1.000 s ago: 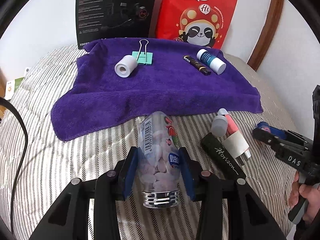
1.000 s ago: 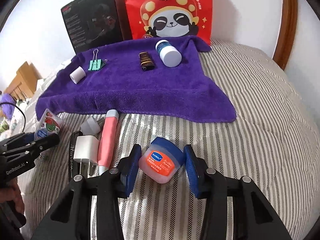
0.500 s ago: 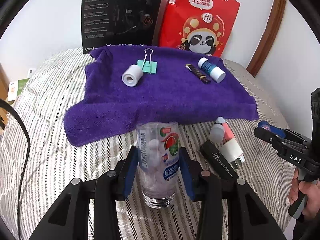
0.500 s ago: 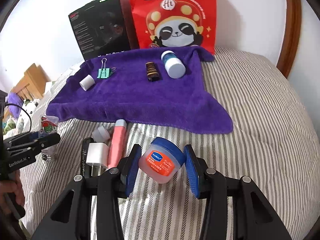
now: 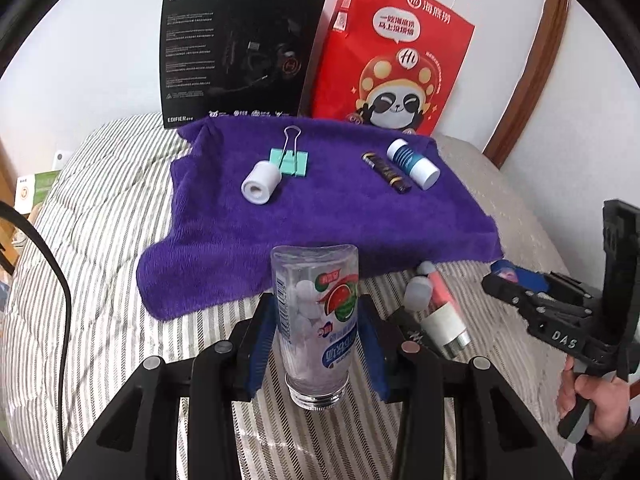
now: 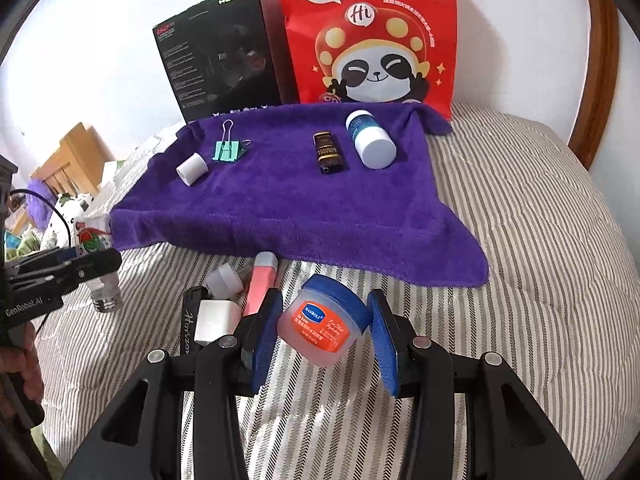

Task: Organize rigid objects
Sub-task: 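Carry the pill bottle onto the towel with the left tool while the right tool carries the jar over it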

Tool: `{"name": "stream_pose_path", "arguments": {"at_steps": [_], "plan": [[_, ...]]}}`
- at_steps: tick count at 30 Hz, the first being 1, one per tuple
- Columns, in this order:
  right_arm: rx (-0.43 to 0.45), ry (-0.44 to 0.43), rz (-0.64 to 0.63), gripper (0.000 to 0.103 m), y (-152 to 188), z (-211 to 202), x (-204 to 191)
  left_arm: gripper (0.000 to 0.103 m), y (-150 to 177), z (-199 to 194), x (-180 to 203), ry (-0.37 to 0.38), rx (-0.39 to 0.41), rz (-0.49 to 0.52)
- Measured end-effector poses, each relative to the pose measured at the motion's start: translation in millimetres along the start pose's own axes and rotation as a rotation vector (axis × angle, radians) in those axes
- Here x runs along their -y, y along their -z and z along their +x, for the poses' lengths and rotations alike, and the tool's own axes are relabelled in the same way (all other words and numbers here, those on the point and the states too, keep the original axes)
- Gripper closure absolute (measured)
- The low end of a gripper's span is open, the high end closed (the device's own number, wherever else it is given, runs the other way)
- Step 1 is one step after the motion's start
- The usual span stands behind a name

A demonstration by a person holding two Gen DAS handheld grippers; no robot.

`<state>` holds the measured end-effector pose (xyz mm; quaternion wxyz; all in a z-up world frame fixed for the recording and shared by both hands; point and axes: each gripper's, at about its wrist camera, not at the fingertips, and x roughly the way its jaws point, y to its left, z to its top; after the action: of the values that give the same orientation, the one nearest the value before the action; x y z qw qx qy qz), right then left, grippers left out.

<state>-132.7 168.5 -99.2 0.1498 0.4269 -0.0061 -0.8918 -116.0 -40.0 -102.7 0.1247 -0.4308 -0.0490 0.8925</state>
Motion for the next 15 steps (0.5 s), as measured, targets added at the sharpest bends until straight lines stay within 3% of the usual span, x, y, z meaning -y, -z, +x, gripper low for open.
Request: {"name": "stream_pose_path", "arguments": {"at_steps": [8,15], "plan": [[0.029,-0.015,-0.014,0.059,-19,-2,-1,0.064,-34,2,-8,0.014,0.019,-0.004],[0.053,-0.015,-0.013,0.059,-58,12,6,0.064,-65,27,-18,0.036,0.006,-0.024]]}}
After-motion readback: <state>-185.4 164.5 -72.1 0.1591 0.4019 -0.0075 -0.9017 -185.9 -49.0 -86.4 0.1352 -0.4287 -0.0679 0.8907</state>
